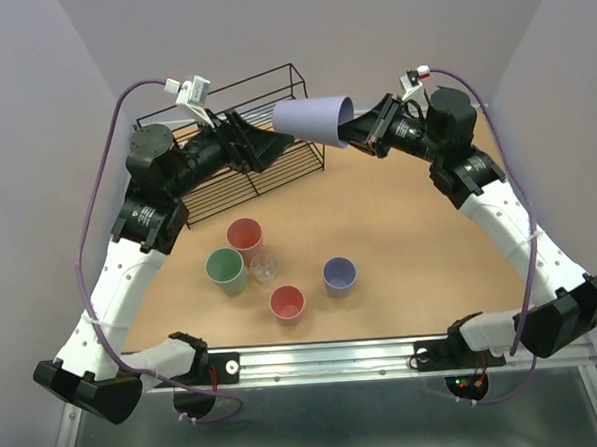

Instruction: Load the cups into the dish rack

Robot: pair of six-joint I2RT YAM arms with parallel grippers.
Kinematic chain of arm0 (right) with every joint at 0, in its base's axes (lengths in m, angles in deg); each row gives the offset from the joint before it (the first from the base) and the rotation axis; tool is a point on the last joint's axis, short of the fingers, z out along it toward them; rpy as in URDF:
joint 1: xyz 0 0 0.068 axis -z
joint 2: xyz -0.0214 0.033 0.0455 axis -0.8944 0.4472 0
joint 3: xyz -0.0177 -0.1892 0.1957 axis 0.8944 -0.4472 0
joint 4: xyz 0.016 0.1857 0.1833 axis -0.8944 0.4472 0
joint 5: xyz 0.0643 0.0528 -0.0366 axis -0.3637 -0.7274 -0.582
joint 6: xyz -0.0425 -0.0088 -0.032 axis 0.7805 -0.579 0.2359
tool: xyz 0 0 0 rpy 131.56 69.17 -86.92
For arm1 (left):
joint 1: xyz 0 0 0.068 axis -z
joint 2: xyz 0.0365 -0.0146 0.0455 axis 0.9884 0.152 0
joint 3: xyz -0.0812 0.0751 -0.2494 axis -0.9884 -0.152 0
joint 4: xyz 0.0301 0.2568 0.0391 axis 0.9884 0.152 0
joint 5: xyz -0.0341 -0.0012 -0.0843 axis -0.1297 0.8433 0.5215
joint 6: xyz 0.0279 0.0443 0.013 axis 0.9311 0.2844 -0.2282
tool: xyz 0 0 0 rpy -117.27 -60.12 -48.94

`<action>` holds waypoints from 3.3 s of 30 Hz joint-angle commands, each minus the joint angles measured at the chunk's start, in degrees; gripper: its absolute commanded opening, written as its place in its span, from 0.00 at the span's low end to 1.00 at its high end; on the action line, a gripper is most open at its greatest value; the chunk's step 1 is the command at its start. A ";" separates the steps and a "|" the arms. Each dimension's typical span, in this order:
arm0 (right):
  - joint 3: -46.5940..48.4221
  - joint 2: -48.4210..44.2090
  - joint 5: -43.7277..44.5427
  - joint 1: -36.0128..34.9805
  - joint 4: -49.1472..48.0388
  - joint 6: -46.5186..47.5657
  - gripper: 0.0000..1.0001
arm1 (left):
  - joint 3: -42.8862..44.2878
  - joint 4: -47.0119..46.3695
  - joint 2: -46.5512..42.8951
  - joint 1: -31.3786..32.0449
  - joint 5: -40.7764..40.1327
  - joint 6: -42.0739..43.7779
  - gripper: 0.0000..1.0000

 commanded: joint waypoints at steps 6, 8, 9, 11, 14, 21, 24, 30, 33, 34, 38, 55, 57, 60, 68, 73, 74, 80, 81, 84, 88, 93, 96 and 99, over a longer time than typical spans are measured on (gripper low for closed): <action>-16.30 0.26 -12.44 0.04 -59.43 -33.71 0.00 | -9.73 -26.43 -2.02 0.36 6.08 -14.02 0.99; -16.13 0.79 -12.43 0.04 -60.07 -34.51 0.00 | -10.17 -28.01 -2.11 0.36 4.50 -14.81 0.99; -15.87 1.14 -12.79 0.13 -60.33 -34.68 0.00 | -10.61 -30.72 -2.02 0.27 4.06 -15.42 0.99; -15.78 1.93 -13.40 0.04 -61.91 -35.91 0.00 | -12.44 -37.90 -2.72 0.36 3.00 -17.26 0.99; -16.65 2.28 -13.05 0.13 -64.64 -37.23 0.01 | -15.44 -45.67 -3.60 0.27 1.50 -19.99 0.99; -17.27 3.69 -14.28 0.04 -66.22 -38.38 0.00 | -13.07 -51.48 0.00 0.27 3.70 -22.81 0.99; -17.53 4.13 -14.90 0.04 -66.23 -38.29 0.00 | -13.16 -53.85 0.35 0.36 3.35 -23.87 0.99; -17.80 4.83 -15.42 -0.05 -66.66 -37.85 0.00 | -12.11 -53.95 1.76 0.53 3.26 -23.95 0.99; -17.71 5.18 -15.51 -0.14 -66.75 -37.59 0.00 | -11.58 -53.95 2.63 1.14 3.26 -23.96 0.99; -17.80 5.18 -15.34 -0.31 -66.75 -37.59 0.00 | -11.32 -53.95 2.90 1.32 3.17 -23.87 0.98; -18.06 5.62 -15.34 -0.57 -66.93 -37.50 0.00 | -10.44 -53.86 3.95 2.55 3.00 -23.43 0.88; -21.05 4.66 -15.95 -1.10 -67.19 -37.32 0.00 | -7.10 -53.69 5.89 5.19 2.29 -23.08 0.67; -21.14 4.57 -15.78 -1.01 -67.19 -37.41 0.00 | -7.01 -53.60 6.06 5.19 2.56 -23.16 0.51; -21.58 4.57 -15.25 -1.01 -67.19 -37.67 0.01 | -6.66 -52.03 5.89 5.19 2.56 -22.64 0.15; -22.28 5.18 -15.78 -0.84 -66.93 -37.41 0.71 | 2.19 -34.28 6.67 1.25 1.41 -15.17 0.00; -25.96 4.66 -16.39 1.44 -66.32 -37.06 0.89 | 8.97 -24.62 11.76 -12.80 8.08 -14.47 0.00; -26.58 4.57 -17.00 1.97 -66.14 -36.89 0.90 | 10.12 -23.38 12.73 -16.48 9.83 -13.77 0.00; -30.63 3.95 -19.73 5.57 -63.59 -37.85 0.90 | 28.79 -2.74 25.47 -23.64 6.98 1.77 0.00; -30.63 3.78 -21.04 6.53 -61.94 -37.50 0.90 | 31.46 3.03 27.31 -25.29 5.21 3.97 0.00; -29.67 2.90 -22.98 7.42 -56.84 -34.96 0.90 | 40.94 10.37 34.44 -26.10 -0.15 12.94 0.00; -26.07 3.25 -24.04 7.86 -40.79 -24.96 0.91 | 43.96 14.42 40.50 -27.41 -3.50 16.74 0.00; -21.68 5.88 -25.97 8.21 -33.19 -20.10 0.91 | 53.01 19.51 47.62 -28.29 -6.85 19.81 0.00; -20.44 6.85 -27.02 8.92 -33.18 -20.10 0.91 | 56.53 20.58 51.14 -28.30 -7.81 20.34 0.00; -19.91 7.73 -28.34 9.53 -33.09 -20.18 0.91 | 58.55 21.63 52.91 -28.47 -9.12 21.39 0.00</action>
